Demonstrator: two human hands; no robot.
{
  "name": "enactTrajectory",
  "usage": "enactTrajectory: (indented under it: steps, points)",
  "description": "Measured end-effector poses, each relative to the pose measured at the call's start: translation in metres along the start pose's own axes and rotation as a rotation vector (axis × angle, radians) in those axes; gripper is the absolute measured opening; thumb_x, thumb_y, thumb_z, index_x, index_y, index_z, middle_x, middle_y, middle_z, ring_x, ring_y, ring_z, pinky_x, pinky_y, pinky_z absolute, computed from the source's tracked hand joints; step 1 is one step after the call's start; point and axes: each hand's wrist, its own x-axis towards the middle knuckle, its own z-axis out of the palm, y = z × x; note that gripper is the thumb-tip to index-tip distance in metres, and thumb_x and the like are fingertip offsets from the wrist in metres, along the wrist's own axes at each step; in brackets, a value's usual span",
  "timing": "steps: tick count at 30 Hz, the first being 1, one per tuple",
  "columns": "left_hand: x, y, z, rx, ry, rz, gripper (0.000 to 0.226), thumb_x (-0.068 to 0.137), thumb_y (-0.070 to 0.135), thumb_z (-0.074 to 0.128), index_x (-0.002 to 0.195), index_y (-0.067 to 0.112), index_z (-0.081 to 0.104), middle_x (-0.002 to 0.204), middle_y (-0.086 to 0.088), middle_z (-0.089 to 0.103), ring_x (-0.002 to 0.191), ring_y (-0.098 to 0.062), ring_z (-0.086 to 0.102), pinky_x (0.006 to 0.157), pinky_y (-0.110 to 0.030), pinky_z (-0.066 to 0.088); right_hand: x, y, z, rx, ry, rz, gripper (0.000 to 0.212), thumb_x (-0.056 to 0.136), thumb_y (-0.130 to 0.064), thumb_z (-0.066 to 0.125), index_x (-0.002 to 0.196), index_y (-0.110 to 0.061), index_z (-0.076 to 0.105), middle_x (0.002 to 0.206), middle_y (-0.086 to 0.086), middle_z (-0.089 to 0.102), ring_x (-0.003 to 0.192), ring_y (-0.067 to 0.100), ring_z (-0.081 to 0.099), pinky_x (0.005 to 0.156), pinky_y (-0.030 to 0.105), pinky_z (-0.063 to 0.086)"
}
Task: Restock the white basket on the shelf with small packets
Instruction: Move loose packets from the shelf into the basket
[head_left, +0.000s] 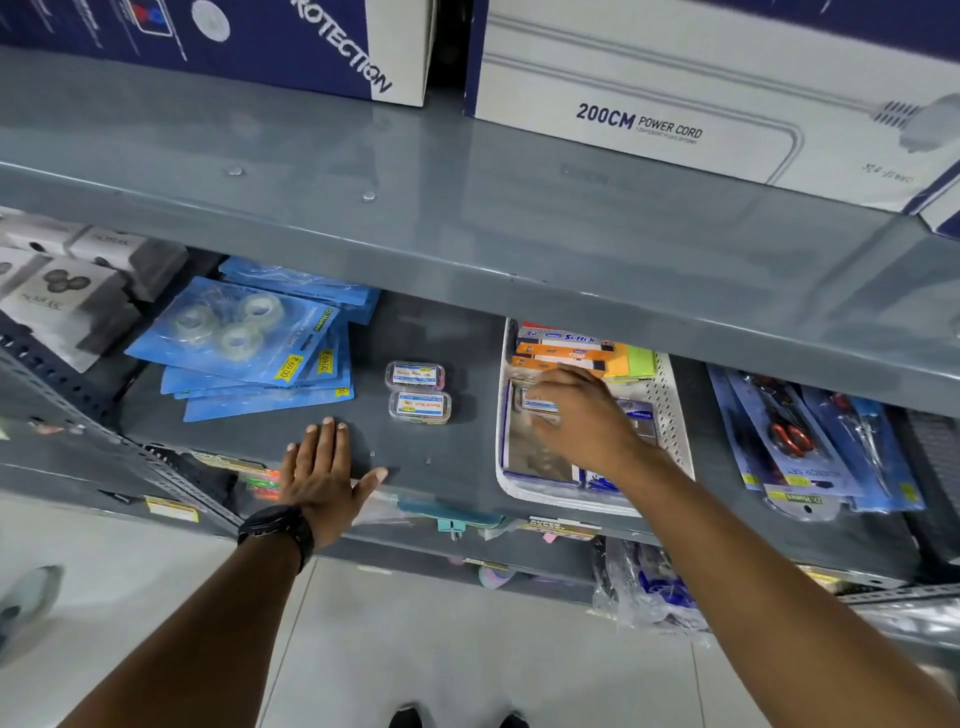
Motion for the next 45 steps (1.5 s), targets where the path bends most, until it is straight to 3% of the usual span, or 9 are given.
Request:
enactTrajectory:
  steps: [6, 10, 14, 21, 26, 30, 33, 37, 45]
  points:
    - [0.001, 0.0, -0.001, 0.018, -0.019, -0.001, 0.102, 0.073, 0.077, -0.009, 0.153, 0.014, -0.002, 0.163, -0.007, -0.003, 0.149, -0.028, -0.003, 0.12, -0.046, -0.001, 0.058, -0.059, 0.048, -0.093, -0.165, -0.115, 0.046, 0.083, -0.037, 0.066, 0.124, -0.017, 0.06, 0.133, 0.004, 0.056, 0.136, 0.029, 0.033, 0.112, 0.043, 0.02]
    - [0.002, -0.002, 0.002, -0.024, 0.002, -0.001, 0.097, 0.078, 0.077, -0.001, 0.153, 0.014, 0.001, 0.163, -0.007, 0.001, 0.148, -0.028, -0.001, 0.12, -0.046, 0.0, 0.081, -0.078, 0.077, -0.27, -0.319, -0.022, 0.069, 0.077, -0.052, 0.064, 0.134, -0.017, 0.049, 0.138, 0.004, 0.048, 0.144, 0.033, 0.016, 0.116, 0.058, 0.003]
    - [0.004, -0.004, 0.005, -0.013, -0.002, 0.001, 0.094, 0.081, 0.077, 0.002, 0.152, 0.015, -0.001, 0.163, -0.006, 0.0, 0.148, -0.028, -0.002, 0.12, -0.046, -0.001, 0.093, -0.08, 0.088, -0.304, -0.386, 0.061, 0.082, 0.071, -0.06, 0.063, 0.138, -0.016, 0.044, 0.138, 0.005, 0.048, 0.145, 0.035, 0.013, 0.114, 0.062, -0.003]
    - [0.003, -0.004, 0.007, -0.016, 0.019, 0.007, 0.095, 0.081, 0.077, 0.002, 0.153, 0.014, 0.002, 0.163, -0.006, 0.004, 0.148, -0.029, 0.001, 0.12, -0.046, 0.002, 0.085, -0.08, 0.075, -0.187, -0.255, 0.009, 0.061, 0.067, -0.057, 0.071, 0.118, -0.024, 0.063, 0.131, 0.0, 0.054, 0.144, 0.03, 0.018, 0.116, 0.058, 0.0]
    - [0.003, -0.004, 0.009, -0.03, 0.048, 0.005, 0.098, 0.08, 0.078, 0.002, 0.152, 0.013, 0.011, 0.162, -0.008, 0.013, 0.148, -0.031, 0.009, 0.12, -0.048, 0.007, 0.058, -0.057, 0.038, 0.007, -0.025, 0.052, 0.058, 0.066, -0.058, 0.075, 0.113, -0.024, 0.067, 0.136, 0.001, 0.054, 0.137, 0.029, 0.031, 0.113, 0.047, 0.022]
    - [0.002, -0.004, 0.009, -0.019, 0.054, 0.013, 0.097, 0.08, 0.077, 0.0, 0.153, 0.013, 0.007, 0.162, -0.007, 0.009, 0.148, -0.029, 0.006, 0.119, -0.047, 0.004, 0.031, -0.014, 0.012, -0.014, 0.065, 0.154, 0.061, 0.064, -0.062, 0.073, 0.115, -0.028, 0.067, 0.128, 0.002, 0.06, 0.121, 0.024, 0.048, 0.108, 0.04, 0.033]
    - [0.003, -0.004, 0.008, -0.022, 0.054, 0.015, 0.096, 0.081, 0.077, 0.001, 0.153, 0.014, 0.005, 0.163, -0.006, 0.006, 0.148, -0.028, 0.003, 0.12, -0.046, 0.002, 0.01, 0.011, 0.006, -0.09, -0.019, 0.266, 0.059, 0.068, -0.059, 0.073, 0.116, -0.025, 0.068, 0.13, 0.005, 0.06, 0.127, 0.027, 0.044, 0.11, 0.043, 0.031]
    - [0.002, -0.004, 0.008, -0.026, 0.061, 0.016, 0.097, 0.08, 0.077, 0.0, 0.153, 0.014, 0.006, 0.163, -0.006, 0.006, 0.149, -0.028, 0.002, 0.12, -0.046, 0.002, -0.01, 0.029, 0.018, -0.212, -0.189, 0.358, 0.066, 0.067, -0.07, 0.067, 0.115, -0.025, 0.067, 0.136, 0.0, 0.055, 0.133, 0.027, 0.038, 0.111, 0.044, 0.029]
    - [0.002, -0.005, 0.01, -0.033, 0.083, 0.023, 0.095, 0.082, 0.077, 0.003, 0.153, 0.013, 0.013, 0.162, -0.007, 0.013, 0.148, -0.029, 0.008, 0.12, -0.048, 0.007, -0.012, 0.035, 0.043, -0.304, -0.229, 0.402, 0.065, 0.073, -0.062, 0.067, 0.126, -0.025, 0.059, 0.141, 0.003, 0.05, 0.138, 0.033, 0.03, 0.115, 0.051, 0.022]
